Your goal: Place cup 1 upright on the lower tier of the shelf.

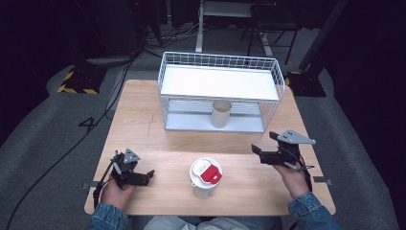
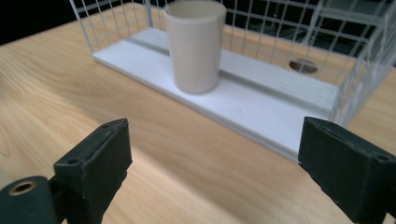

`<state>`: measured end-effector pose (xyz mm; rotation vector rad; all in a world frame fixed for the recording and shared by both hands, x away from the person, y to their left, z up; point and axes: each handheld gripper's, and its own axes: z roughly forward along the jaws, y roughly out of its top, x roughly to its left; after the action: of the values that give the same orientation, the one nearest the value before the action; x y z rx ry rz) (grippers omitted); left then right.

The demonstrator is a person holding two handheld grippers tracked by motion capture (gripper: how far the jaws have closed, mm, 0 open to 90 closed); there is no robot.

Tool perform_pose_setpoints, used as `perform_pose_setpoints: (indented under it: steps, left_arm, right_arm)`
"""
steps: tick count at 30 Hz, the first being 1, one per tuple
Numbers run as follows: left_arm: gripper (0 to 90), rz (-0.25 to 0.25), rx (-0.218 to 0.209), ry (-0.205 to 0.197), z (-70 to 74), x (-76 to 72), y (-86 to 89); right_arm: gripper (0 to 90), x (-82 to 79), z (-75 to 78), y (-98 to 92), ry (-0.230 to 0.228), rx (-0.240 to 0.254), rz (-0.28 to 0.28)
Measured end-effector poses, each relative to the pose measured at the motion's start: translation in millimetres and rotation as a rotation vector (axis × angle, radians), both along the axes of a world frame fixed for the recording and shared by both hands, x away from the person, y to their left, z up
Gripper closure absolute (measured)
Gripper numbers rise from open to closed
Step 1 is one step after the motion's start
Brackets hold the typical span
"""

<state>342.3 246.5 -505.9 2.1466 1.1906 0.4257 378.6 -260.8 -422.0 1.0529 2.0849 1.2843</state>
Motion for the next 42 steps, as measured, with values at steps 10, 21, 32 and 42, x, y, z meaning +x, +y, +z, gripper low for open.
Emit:
perform_pose_setpoints:
  steps: [10,21,32,42]
  left_arm:
    - [1.7,-0.004,0.001,0.002,0.2,0.6,0.4]
    - [3.7,0.007,-0.002,-0.002,0.5,-0.2,0.9]
    - [3.6,0.004,0.001,0.001,0.8,0.7,0.8]
    - [3.6,0.006,-0.001,-0.001,0.5,0.5,0.5]
  right_arm:
    - [10.6,-18.4,-22.9,-29.7,0.048,-0.007,-0.055]
    - [10.9,-21.1,-53.8,-51.6,0.121,-0.094,-0.093]
    - [10.1,-22.0,-75.5,-55.3,0.163,-0.157,-0.123]
    - [5.6,-15.5,-83.2,-53.5,0.243,-0.169,-0.127]
